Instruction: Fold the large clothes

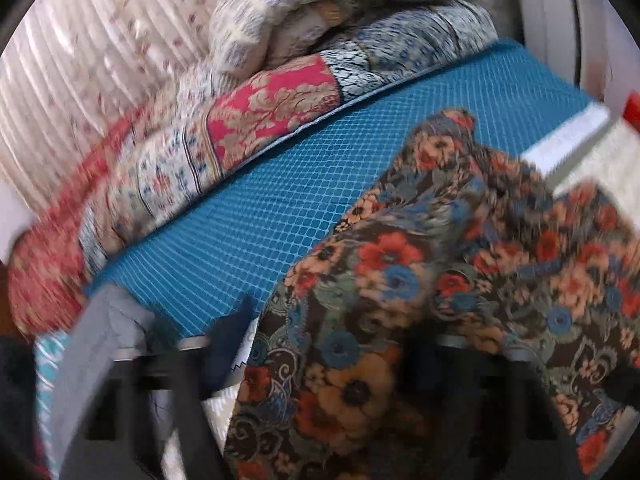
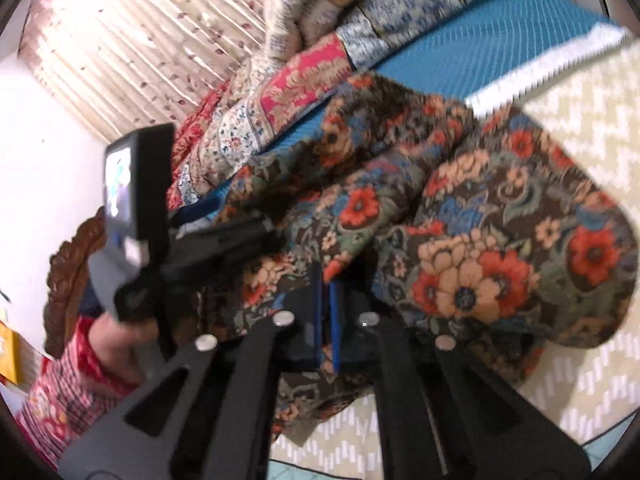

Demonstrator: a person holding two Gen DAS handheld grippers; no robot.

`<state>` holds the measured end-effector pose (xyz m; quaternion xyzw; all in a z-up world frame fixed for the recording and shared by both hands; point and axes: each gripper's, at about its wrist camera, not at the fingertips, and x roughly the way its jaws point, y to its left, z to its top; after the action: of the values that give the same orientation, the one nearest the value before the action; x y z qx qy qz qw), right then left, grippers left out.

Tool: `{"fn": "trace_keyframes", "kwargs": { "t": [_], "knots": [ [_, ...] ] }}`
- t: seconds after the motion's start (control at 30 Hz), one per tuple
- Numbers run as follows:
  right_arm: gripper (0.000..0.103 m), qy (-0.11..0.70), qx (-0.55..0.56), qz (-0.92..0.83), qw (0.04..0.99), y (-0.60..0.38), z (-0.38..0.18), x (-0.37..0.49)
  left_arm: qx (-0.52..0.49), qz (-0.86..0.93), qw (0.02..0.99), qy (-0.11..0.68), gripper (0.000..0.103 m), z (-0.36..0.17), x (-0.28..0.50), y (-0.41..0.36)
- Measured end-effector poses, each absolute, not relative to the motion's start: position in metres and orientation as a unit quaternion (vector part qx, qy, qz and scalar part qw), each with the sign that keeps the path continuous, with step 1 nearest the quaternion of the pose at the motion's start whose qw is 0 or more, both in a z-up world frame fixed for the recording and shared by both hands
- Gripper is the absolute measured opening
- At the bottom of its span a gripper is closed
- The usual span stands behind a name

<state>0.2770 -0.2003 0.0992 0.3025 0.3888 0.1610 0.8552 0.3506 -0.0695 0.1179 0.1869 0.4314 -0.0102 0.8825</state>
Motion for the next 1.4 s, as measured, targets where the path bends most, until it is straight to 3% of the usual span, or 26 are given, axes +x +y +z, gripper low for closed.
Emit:
{"fn": "trace_keyframes", "kwargs": {
  "t": [0.03, 0.07, 0.2, 0.3, 0.33, 0.4, 0.43, 0.5, 0.6, 0.67, 0.8, 1.0, 1.2, 1.4],
  "knots": [
    [0.003, 0.38, 0.3, 0.159, 0.86, -0.204, 0.106, 0.272, 0.168, -0.006, 0.887, 0.431, 0.005, 0.127, 0.349, -0.06],
    [0.003, 0.373, 0.306, 0.16, 0.861, -0.209, 0.112, 0.268, 0.149, -0.001, 0.891, 0.428, 0.01, 0.137, 0.349, -0.049],
    [0.003, 0.36, 0.346, 0.177, 0.848, -0.223, 0.124, 0.256, 0.072, 0.002, 0.913, 0.401, 0.012, 0.178, 0.325, -0.007],
    [0.012, 0.364, 0.365, 0.191, 0.836, -0.225, 0.125, 0.244, 0.026, -0.033, 0.935, 0.352, 0.012, 0.218, 0.275, 0.012],
    [0.038, 0.366, 0.365, 0.194, 0.834, -0.224, 0.124, 0.241, 0.018, -0.044, 0.941, 0.335, 0.012, 0.23, 0.254, 0.017],
    [0.08, 0.369, 0.372, 0.184, 0.832, -0.22, 0.12, 0.238, 0.003, -0.063, 0.947, 0.316, 0.012, 0.248, 0.22, 0.022],
    [0.082, 0.363, 0.384, 0.183, 0.829, -0.218, 0.116, 0.234, -0.003, -0.068, 0.948, 0.312, 0.012, 0.254, 0.21, 0.024],
    [0.078, 0.375, 0.392, 0.198, 0.816, -0.207, 0.108, 0.236, -0.011, -0.078, 0.95, 0.301, 0.012, 0.264, 0.188, 0.026],
    [0.004, 0.414, 0.379, 0.197, 0.804, -0.196, 0.102, 0.241, -0.01, -0.082, 0.955, 0.285, 0.013, 0.278, 0.162, 0.026],
    [0.004, 0.371, 0.379, 0.192, 0.826, -0.208, 0.132, 0.228, -0.028, -0.079, 0.956, 0.28, 0.013, 0.291, 0.152, 0.036],
    [0.003, 0.232, 0.227, 0.172, 0.93, -0.227, 0.267, 0.178, -0.088, -0.086, 0.963, 0.241, 0.013, 0.339, 0.129, 0.072],
    [0.003, 0.067, 0.092, 0.114, 0.987, -0.256, 0.429, 0.098, -0.099, -0.113, 0.983, 0.108, 0.013, 0.444, 0.052, 0.086],
    [0.003, -0.029, 0.055, 0.082, 0.995, -0.288, 0.526, 0.029, -0.107, -0.107, 0.988, 0.022, 0.013, 0.52, -0.008, 0.099],
    [0.003, -0.079, 0.022, 0.072, 0.994, -0.292, 0.575, -0.032, -0.082, -0.106, 0.991, -0.018, 0.013, 0.557, -0.053, 0.091]
  ]
}}
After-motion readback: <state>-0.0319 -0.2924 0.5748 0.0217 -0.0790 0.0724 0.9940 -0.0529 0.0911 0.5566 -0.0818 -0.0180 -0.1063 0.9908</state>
